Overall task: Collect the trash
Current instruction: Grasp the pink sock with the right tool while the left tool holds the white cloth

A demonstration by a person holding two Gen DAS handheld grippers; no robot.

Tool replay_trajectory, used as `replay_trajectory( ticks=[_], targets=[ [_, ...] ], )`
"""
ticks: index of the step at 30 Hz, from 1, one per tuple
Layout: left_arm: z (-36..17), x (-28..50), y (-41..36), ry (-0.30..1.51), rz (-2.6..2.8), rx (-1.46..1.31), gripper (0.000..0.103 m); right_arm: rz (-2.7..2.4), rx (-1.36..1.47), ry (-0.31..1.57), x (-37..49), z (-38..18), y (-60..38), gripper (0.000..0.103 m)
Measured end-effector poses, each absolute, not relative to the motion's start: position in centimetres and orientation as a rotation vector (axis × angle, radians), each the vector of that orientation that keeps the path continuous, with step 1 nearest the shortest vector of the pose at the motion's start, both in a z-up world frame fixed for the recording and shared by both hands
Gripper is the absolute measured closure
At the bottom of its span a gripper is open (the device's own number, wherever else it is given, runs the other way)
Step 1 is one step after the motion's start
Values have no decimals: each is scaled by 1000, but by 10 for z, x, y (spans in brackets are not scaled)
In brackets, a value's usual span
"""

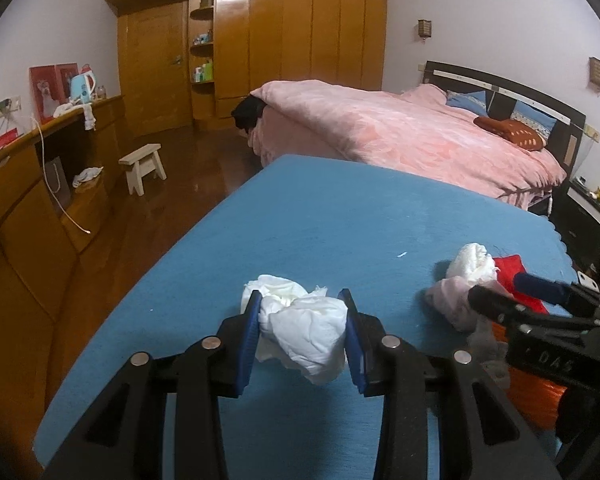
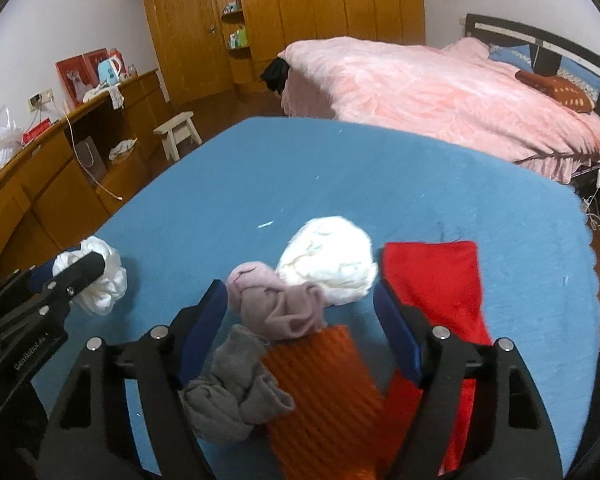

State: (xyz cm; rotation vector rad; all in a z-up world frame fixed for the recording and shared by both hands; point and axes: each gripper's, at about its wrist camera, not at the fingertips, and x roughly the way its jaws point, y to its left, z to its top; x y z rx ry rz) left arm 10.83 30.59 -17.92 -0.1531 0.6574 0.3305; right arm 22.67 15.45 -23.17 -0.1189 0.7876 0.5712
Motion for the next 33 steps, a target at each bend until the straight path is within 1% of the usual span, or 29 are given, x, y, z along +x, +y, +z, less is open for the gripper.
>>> replay_trajectory(
  ticks=[5,7,8,9,11,12,14,15,16,20,22,23,24,25,31,32,33],
  targets=[
    [-181,107,310,657,331,-163,65,590,-141,822,225,-241,166,46],
    [-181,107,310,658,331,-166,65,613,-146,826,222,-240,170,56],
    [-181,107,310,659,331,-168,65,618,-151,824,222,-239,171,59],
    [-181,107,310,658,331,-167,65,630,-155,823,220,-238,171,67],
    [-181,107,310,656,331,-163,65,646,-145,825,219,-234,170,77],
    [-181,107,309,653,329,-159,65,655,-137,830,219,-232,168,80],
    [-181,106,309,651,327,-159,65,662,-126,831,219,-230,165,82],
    [-180,106,308,650,325,-160,65,667,-120,828,218,-228,162,90],
    [-179,105,307,649,324,-162,65,673,-117,827,218,-225,160,91],
    [-178,104,303,647,313,-161,65,679,-115,818,215,-220,153,91],
    [-177,104,301,648,312,-158,65,682,-113,829,215,-220,154,87],
    [-177,104,301,648,312,-158,65,684,-115,835,216,-220,155,83],
    [-178,104,301,649,311,-159,65,687,-120,840,217,-221,157,70],
    [-178,105,300,650,312,-158,65,687,-128,838,217,-222,159,62],
    [-180,106,301,659,316,-159,65,675,-182,868,220,-237,174,58],
    [-181,106,301,661,317,-160,65,675,-185,872,221,-239,175,59],
    [-181,107,301,662,318,-163,65,671,-192,877,222,-241,176,63]
  ],
)
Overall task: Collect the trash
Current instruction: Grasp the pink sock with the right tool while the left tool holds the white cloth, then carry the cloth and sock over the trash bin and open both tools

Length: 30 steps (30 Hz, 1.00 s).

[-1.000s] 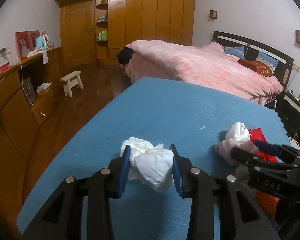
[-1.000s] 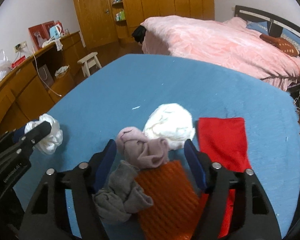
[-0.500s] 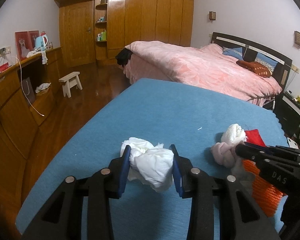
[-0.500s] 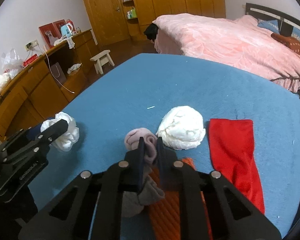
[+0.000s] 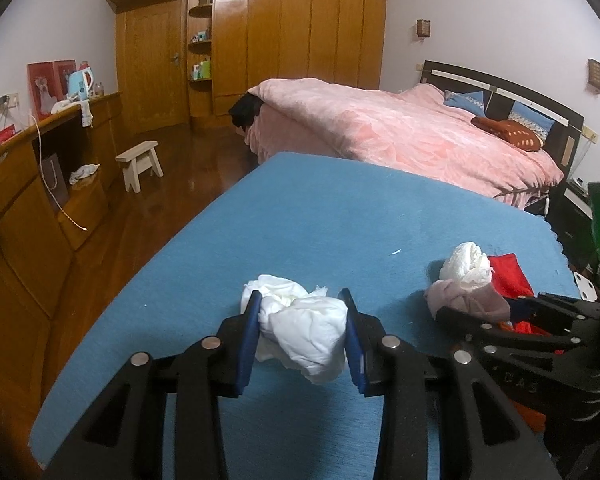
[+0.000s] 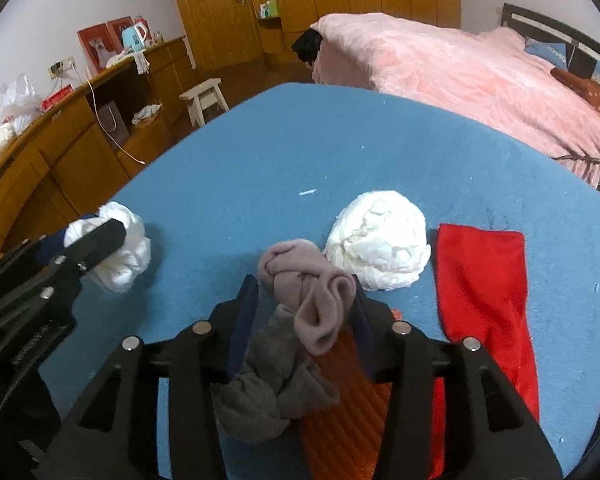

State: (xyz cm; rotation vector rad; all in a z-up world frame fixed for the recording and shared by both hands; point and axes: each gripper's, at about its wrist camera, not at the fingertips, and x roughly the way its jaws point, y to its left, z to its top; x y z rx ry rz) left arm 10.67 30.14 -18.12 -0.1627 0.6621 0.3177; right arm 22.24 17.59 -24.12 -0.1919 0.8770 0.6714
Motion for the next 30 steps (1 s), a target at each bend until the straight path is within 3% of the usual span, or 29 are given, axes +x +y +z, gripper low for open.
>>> replay_trajectory(
  ticks=[4,8,9,30],
  targets=[
    [-181,107,302,664,320,-164,65,691,-176,877,224,-238,171,73],
    [-180,106,303,657,319,-162,65,701,-146,844,220,-225,160,76],
    [-179,106,302,654,318,-161,65,704,-138,836,218,-221,158,82],
    [-119,103,230,558,205,-116,65,626,-15,672,196,-137,59,82]
  ],
)
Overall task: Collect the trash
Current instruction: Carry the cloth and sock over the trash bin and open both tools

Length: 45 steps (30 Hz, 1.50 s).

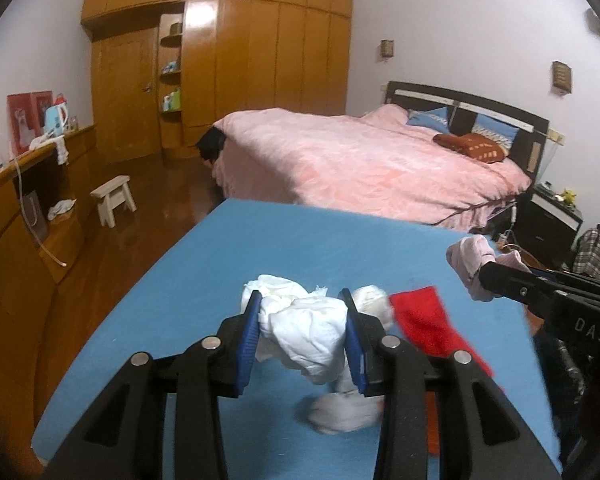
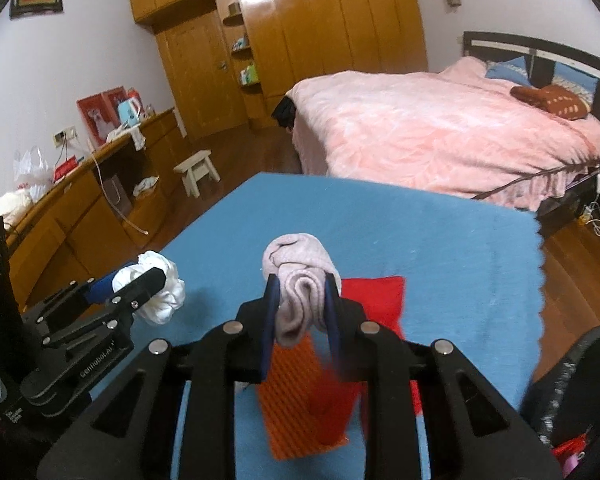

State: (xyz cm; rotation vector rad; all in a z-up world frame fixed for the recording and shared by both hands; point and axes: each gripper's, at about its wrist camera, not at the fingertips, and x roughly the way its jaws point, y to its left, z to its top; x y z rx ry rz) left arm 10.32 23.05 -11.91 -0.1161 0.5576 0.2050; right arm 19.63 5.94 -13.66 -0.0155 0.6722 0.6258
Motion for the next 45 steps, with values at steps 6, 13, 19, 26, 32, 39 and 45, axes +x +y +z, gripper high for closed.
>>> replay_trajectory(
  ticks=[6,13,19,26,32,39,45],
  targets=[
    [-100,105,193,520,139,-100,65,587,4,627,187,-117,22,82],
    [-81,108,145,489,60,-87,65,536,19,583,173,-99,-24,82],
    [-71,110,103,474,-11,-75,65,469,38,559,160,-90,-68,82],
    [-63,112,56,464,-107,-63,65,383,55,537,146,-84,-120,82],
    [-59,114,11,458,-194,-41,65,302,72,525,132,-84,-168,82],
    [-62,112,-38,469,-282,-26,65,208,89,534,116,-94,-220,82],
    [-68,111,-76,482,-356,-5,65,126,105,551,105,-106,-261,82]
  ],
)
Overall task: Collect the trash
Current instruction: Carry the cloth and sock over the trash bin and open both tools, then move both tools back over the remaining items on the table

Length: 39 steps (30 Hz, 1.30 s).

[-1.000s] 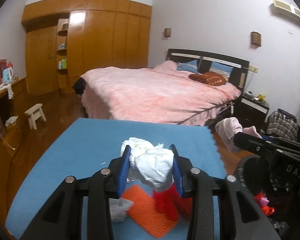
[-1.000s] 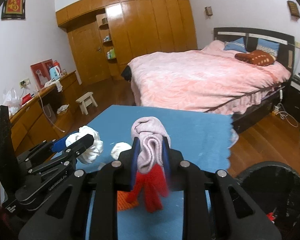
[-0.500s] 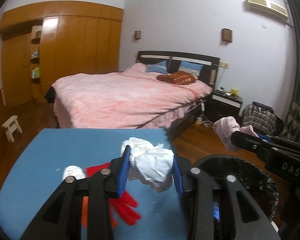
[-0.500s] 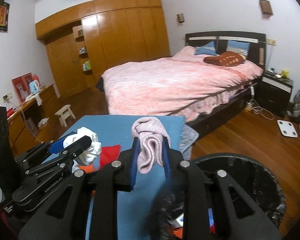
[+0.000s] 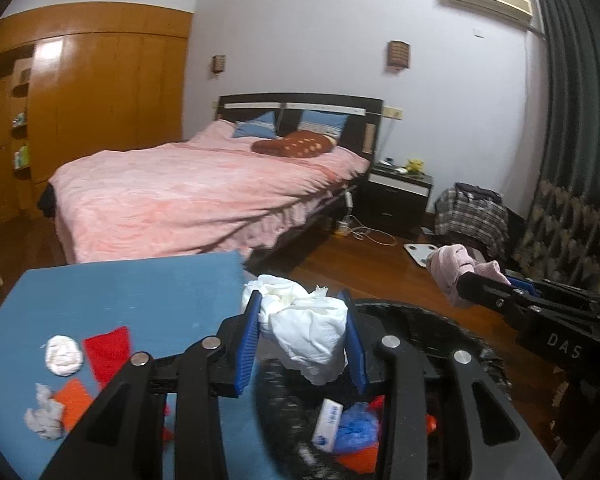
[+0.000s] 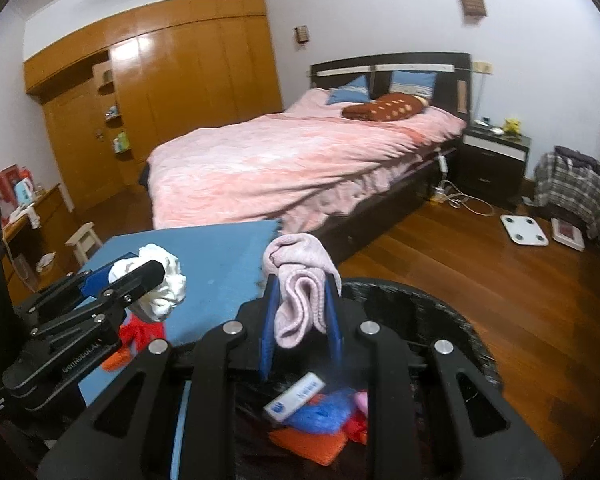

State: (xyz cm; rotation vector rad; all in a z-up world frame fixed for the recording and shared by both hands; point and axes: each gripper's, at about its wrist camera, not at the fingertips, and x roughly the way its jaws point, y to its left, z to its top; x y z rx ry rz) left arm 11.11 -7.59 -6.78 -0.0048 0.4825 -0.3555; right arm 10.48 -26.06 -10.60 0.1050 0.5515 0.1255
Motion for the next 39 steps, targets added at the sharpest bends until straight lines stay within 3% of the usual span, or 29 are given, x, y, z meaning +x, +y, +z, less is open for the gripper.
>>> replay_trajectory(
  ticks=[14,17,23,25,27,31,39],
  targets=[
    [-93,119,-140,535,-478,25,65,11,129,603,95,-133,-311,81],
    [-96,122,-146,555,-501,24,60,-13,130,615,95,-138,-316,79],
    [-100,124,-140,574,-501,14,41,-49,128,602,96,-139,-320,45],
    [-99,124,-132,569,-478,12,30,-59,126,588,95,-138,-318,23],
    [-98,123,-124,558,-456,10,26,-67,122,568,93,-135,-314,11],
    [-93,120,-101,538,-407,8,18,-43,121,557,94,-132,-306,7],
    [-86,110,-42,517,-286,-11,15,43,114,550,104,-124,-266,6]
  ],
)
